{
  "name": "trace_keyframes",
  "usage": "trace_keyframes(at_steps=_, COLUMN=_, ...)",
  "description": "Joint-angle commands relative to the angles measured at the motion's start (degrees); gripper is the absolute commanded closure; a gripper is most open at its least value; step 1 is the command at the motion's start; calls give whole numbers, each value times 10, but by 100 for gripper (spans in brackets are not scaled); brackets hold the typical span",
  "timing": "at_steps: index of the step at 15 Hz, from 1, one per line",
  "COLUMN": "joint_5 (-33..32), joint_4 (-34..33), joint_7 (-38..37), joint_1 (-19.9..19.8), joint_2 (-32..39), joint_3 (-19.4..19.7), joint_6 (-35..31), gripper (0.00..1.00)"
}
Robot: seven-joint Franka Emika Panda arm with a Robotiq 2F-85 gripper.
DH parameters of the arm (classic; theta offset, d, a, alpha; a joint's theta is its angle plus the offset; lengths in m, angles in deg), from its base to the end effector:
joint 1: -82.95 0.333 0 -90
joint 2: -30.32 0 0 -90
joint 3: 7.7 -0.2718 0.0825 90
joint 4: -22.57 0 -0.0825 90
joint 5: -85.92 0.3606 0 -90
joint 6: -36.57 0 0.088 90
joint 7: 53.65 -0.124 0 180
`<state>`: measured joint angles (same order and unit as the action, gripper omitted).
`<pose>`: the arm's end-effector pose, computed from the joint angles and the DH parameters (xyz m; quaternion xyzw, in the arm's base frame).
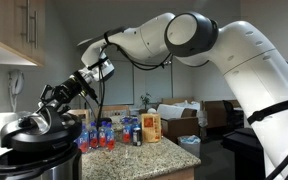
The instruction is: Remove the black lid from the rice cooker
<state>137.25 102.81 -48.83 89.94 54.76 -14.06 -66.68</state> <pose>0.6191 0.2155 0.4501 -0.8968 -0.0339 0.0432 0.4390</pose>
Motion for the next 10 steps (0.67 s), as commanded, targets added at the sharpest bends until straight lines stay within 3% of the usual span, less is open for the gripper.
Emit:
trace_keyframes(at_steps=1, joint_5=-4, joint_4=-2, joint_7=-3, joint_1=-5, joint_2=4, joint_3=-7, joint_6=0, gripper=94)
trace_keyframes(at_steps=10, joint_5=4, joint_4=-34, joint_7=-19, joint_1=-20, joint_2=40, joint_3=-9, joint_6=34, gripper=93)
